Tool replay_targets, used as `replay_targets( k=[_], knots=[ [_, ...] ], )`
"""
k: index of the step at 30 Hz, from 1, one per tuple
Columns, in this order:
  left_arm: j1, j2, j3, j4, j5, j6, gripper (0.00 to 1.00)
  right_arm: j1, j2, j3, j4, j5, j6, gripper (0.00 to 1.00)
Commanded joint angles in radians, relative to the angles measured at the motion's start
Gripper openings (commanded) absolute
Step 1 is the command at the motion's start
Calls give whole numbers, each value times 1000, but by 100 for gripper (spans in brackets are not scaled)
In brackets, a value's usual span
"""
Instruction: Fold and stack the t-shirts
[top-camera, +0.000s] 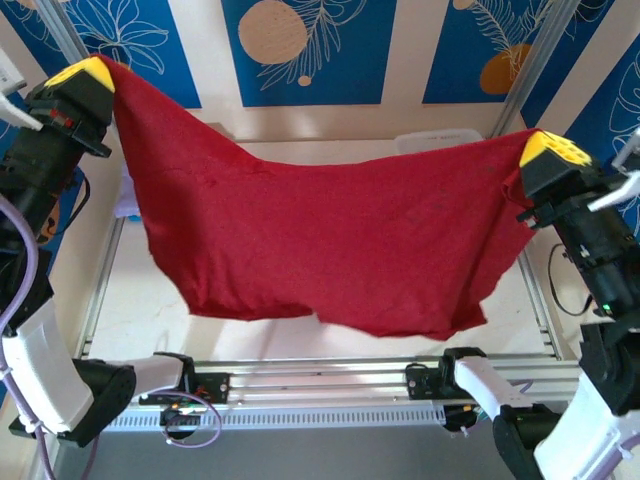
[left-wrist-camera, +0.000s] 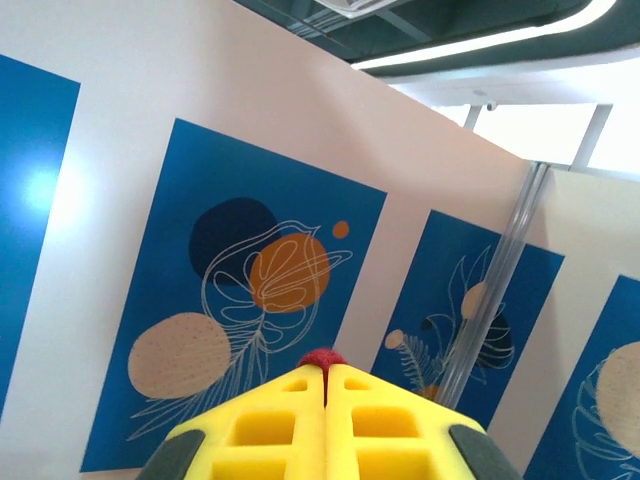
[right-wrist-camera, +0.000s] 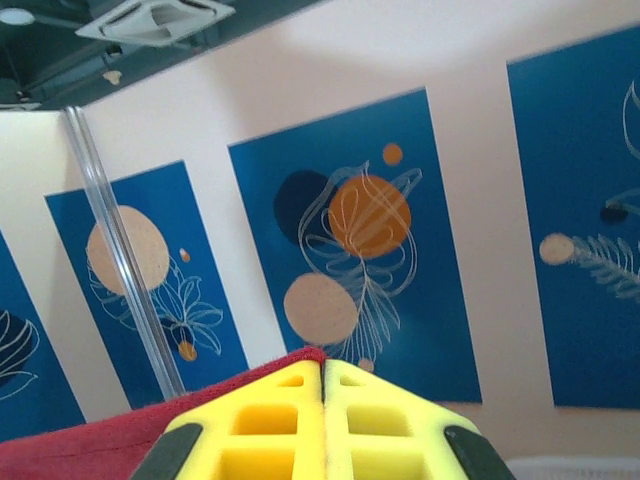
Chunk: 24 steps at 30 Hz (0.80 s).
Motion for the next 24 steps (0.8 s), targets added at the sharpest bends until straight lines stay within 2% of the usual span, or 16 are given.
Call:
replay_targets(
  k=[1, 6, 12, 17, 19, 20, 21, 22, 24],
  knots=[
    [12, 104, -9, 45, -18, 83, 0, -9, 54, -93, 44, -22, 34, 0],
    [11, 295, -65, 106, -45, 191, 0, 3, 159, -256, 96, -44, 54, 0],
    [34, 598, -42, 139, -104, 222, 0, 61, 421, -375, 157, 0, 4, 0],
    [82, 874, 84, 102, -91, 172, 0, 56, 735, -274, 131, 19, -37, 0],
    [92, 971, 128, 112, -59, 128, 0, 22, 874, -154, 66, -13, -21, 9],
    [92, 1004, 151, 108, -55, 110, 9, 6, 926, -90, 25, -36, -11, 22],
    [92, 1039, 182, 94, -51, 95, 45, -8, 980, -10, -31, -57, -4, 37],
    [92, 1061, 208, 75, -57, 81, 62, -16, 1024, 69, -94, -60, -2, 43],
    [93, 1063, 209, 59, -66, 77, 66, -14, 1059, 163, -184, -34, -3, 52]
  ],
)
